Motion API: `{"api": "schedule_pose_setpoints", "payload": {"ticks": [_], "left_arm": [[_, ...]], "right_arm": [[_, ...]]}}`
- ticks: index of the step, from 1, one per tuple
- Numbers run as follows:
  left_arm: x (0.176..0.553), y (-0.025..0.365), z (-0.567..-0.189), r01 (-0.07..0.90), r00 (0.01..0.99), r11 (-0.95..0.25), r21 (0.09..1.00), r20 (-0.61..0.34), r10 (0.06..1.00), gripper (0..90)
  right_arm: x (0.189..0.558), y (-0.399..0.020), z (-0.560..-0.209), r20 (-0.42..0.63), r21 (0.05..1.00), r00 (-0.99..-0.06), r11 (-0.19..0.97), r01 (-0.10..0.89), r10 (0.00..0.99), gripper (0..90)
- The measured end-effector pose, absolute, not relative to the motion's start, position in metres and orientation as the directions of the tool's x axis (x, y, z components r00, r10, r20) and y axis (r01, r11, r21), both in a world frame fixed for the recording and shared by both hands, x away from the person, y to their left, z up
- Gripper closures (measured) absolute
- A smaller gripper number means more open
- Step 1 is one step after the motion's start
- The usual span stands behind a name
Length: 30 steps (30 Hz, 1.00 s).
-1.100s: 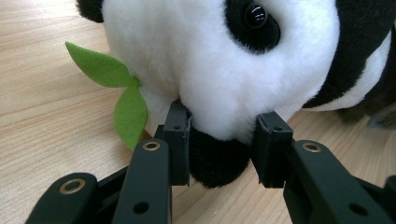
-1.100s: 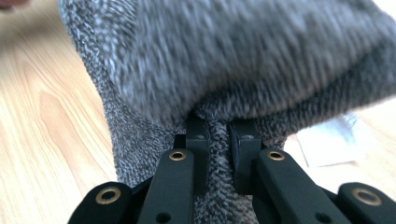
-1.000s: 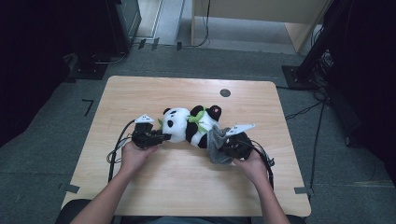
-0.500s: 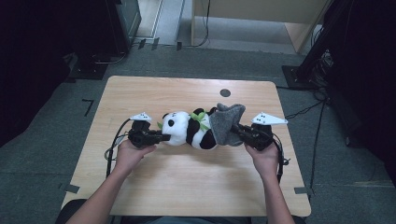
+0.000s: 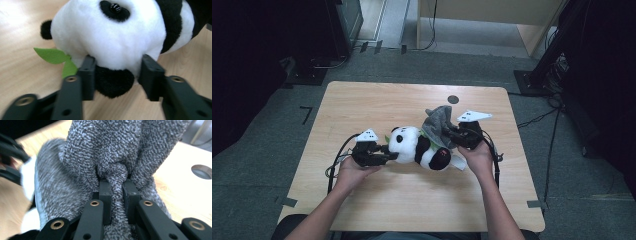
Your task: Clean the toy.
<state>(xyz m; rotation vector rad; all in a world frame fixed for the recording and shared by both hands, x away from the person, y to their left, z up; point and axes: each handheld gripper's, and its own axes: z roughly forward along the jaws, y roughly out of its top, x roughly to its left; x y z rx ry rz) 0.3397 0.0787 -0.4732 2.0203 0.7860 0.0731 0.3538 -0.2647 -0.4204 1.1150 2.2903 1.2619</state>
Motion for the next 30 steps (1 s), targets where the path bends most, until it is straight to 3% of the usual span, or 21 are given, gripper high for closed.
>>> {"api": "schedule_pose_setpoints", "payload": {"ticks": [4,9,12,17,25,30], "left_arm": [[0.344,0.086,-0.474,0.497,0.793,-0.316,0.808,-0.275,0.543,39.0],[0.344,0.087,-0.471,0.421,0.828,-0.375,0.826,-0.181,0.531,29.7],[0.35,0.085,-0.469,0.403,0.843,-0.395,0.826,-0.167,0.511,28.3],[0.365,0.086,-0.465,0.418,0.854,-0.351,0.838,-0.23,0.467,23.0],[0.384,0.077,-0.473,0.341,0.893,-0.387,0.857,-0.167,0.417,16.7],[0.391,0.065,-0.479,0.289,0.889,-0.397,0.871,-0.09,0.449,12.6]], "right_arm": [[0.366,-0.256,-0.425,0.073,0.78,-0.651,0.363,0.509,0.756,81.7],[0.38,-0.26,-0.428,0.097,0.766,-0.649,0.36,0.533,0.755,81.7],[0.386,-0.264,-0.429,0.126,0.766,-0.65,0.343,0.543,0.749,81.7],[0.393,-0.271,-0.434,0.17,0.769,-0.639,0.305,0.562,0.75,81.7],[0.412,-0.27,-0.434,0.191,0.737,-0.649,0.329,0.59,0.737,81.8],[0.421,-0.272,-0.441,0.238,0.725,-0.637,0.302,0.619,0.733,81.9]]}}
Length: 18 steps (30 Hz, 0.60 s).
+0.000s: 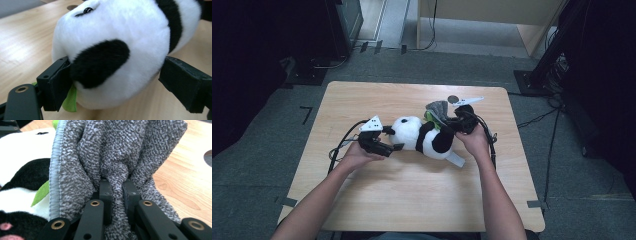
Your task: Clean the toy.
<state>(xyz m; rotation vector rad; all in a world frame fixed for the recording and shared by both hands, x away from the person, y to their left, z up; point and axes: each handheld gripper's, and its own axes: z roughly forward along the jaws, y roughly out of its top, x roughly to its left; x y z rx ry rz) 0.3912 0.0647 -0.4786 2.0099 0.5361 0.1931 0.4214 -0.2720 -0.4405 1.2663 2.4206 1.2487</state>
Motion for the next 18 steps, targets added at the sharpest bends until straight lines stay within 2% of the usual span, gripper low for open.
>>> {"api": "schedule_pose_setpoints", "payload": {"ticks": [3,9,12,18], "left_arm": [[0.393,0.061,-0.481,0.27,0.887,-0.391,0.88,-0.069,0.457,17.6],[0.388,0.062,-0.48,0.251,0.881,-0.402,0.881,-0.035,0.472,40.4],[0.385,0.062,-0.476,0.28,0.875,-0.395,0.875,-0.062,0.481,50.5],[0.382,0.061,-0.466,0.365,0.849,-0.382,0.849,-0.135,0.511,57.2]], "right_arm": [[0.425,-0.274,-0.444,0.257,0.719,-0.624,0.285,0.634,0.738,82.0],[0.425,-0.272,-0.442,0.245,0.719,-0.614,0.284,0.634,0.75,81.9],[0.424,-0.275,-0.437,0.248,0.731,-0.592,0.253,0.634,0.767,81.9],[0.417,-0.288,-0.412,0.25,0.782,-0.551,0.17,0.6,0.796,81.9]]}}
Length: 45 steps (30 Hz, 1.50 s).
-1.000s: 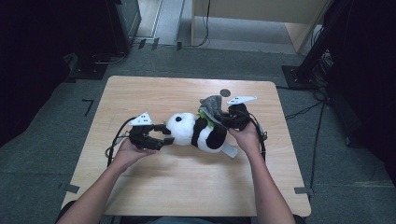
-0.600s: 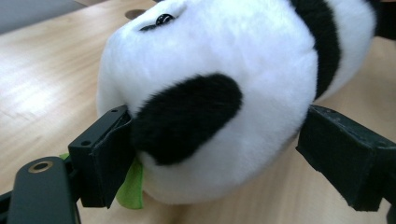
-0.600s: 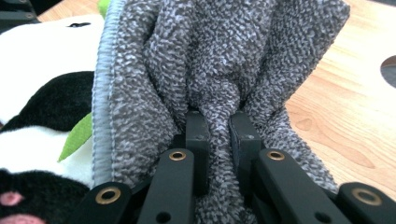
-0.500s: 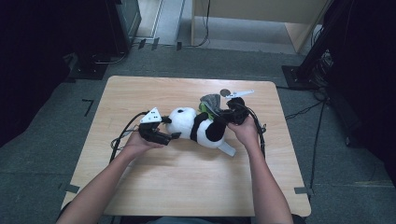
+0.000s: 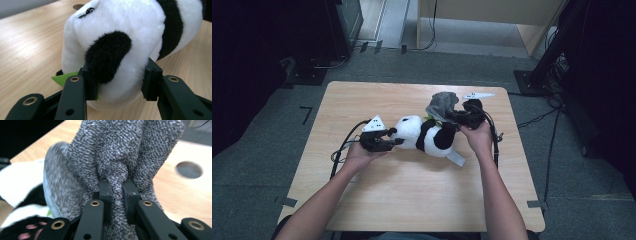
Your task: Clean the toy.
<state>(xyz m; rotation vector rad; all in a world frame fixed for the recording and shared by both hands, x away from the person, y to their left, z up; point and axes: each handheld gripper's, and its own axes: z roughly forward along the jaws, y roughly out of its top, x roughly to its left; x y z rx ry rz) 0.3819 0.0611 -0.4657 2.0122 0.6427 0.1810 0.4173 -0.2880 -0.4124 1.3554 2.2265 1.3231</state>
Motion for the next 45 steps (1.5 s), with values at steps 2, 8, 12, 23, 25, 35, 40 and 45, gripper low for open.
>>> {"api": "schedule_pose_setpoints", "payload": {"ticks": [2,8,12,23,25,35,40,45], "left_arm": [[0.382,0.062,-0.461,0.417,0.826,-0.365,0.832,-0.18,0.533,57.3],[0.372,0.058,-0.449,0.496,0.775,-0.352,0.794,-0.222,0.591,57.2],[0.366,0.057,-0.45,0.496,0.768,-0.345,0.797,-0.218,0.602,56.7],[0.37,0.058,-0.457,0.51,0.764,-0.328,0.795,-0.244,0.597,51.3],[0.369,0.056,-0.457,0.513,0.761,-0.326,0.794,-0.246,0.6,50.7],[0.373,0.056,-0.458,0.562,0.724,-0.29,0.774,-0.291,0.626,52.9],[0.376,0.057,-0.46,0.556,0.734,-0.287,0.78,-0.298,0.611,51.6],[0.376,0.057,-0.461,0.547,0.739,-0.294,0.783,-0.288,0.609,51.1]], "right_arm": [[0.413,-0.291,-0.397,0.232,0.814,-0.555,0.154,0.561,0.799,81.9],[0.395,-0.282,-0.344,0.176,0.873,-0.609,0.163,0.46,0.773,81.9],[0.379,-0.259,-0.324,0.141,0.889,-0.661,0.2,0.413,0.737,81.9],[0.365,-0.185,-0.369,0.238,0.81,-0.726,0.281,0.515,0.645,81.8],[0.367,-0.174,-0.375,0.261,0.79,-0.723,0.289,0.541,0.639,81.7],[0.381,-0.177,-0.394,0.232,0.75,-0.678,0.316,0.581,0.698,82.1],[0.383,-0.198,-0.396,0.275,0.746,-0.651,0.27,0.609,0.708,81.9],[0.381,-0.216,-0.389,0.275,0.754,-0.631,0.244,0.61,0.726,81.8]]}}
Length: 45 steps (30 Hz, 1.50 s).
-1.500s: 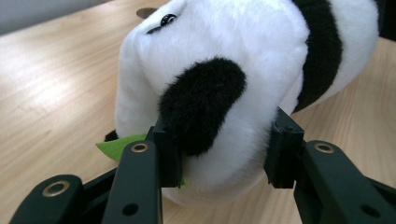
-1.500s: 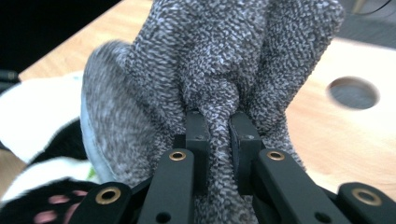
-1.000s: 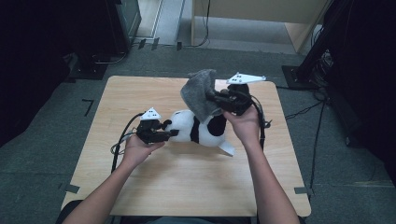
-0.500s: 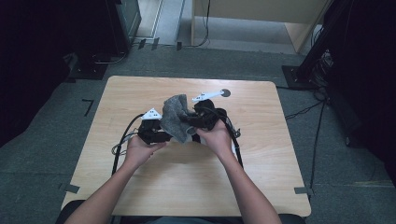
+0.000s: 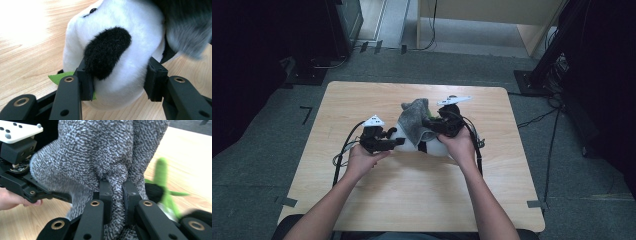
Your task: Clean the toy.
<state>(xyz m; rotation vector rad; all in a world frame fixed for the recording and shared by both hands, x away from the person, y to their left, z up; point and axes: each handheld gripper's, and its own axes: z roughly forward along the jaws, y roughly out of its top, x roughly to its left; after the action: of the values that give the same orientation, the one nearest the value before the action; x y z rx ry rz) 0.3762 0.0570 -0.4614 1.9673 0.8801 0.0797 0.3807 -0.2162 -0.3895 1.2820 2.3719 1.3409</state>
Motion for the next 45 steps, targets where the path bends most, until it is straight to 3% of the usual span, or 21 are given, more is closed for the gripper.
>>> {"api": "schedule_pose_setpoints", "payload": {"ticks": [8,15,28,36,40,45], "left_arm": [[0.376,0.055,-0.461,0.546,0.738,-0.296,0.784,-0.282,0.613,50.3],[0.377,0.055,-0.462,0.54,0.741,-0.295,0.788,-0.279,0.611,47.6],[0.376,0.054,-0.462,0.528,0.743,-0.3,0.794,-0.262,0.616,41.6],[0.377,0.053,-0.464,0.524,0.741,-0.297,0.798,-0.256,0.62,35.5],[0.379,0.054,-0.466,0.526,0.742,-0.292,0.799,-0.263,0.617,33.1],[0.379,0.05,-0.468,0.511,0.745,-0.293,0.808,-0.247,0.619,36.8]], "right_arm": [[0.378,-0.257,-0.384,0.28,0.758,-0.572,0.188,0.625,0.771,82.1],[0.376,-0.267,-0.378,0.28,0.769,-0.565,0.171,0.616,0.776,82.1],[0.375,-0.216,-0.342,0.29,0.811,-0.674,0.2,0.55,0.679,82.0],[0.393,-0.178,-0.38,0.311,0.73,-0.653,0.267,0.63,0.691,81.9],[0.398,-0.18,-0.391,0.336,0.717,-0.635,0.248,0.652,0.696,81.8],[0.399,-0.19,-0.39,0.315,0.71,-0.619,0.255,0.657,0.719,81.5]]}}
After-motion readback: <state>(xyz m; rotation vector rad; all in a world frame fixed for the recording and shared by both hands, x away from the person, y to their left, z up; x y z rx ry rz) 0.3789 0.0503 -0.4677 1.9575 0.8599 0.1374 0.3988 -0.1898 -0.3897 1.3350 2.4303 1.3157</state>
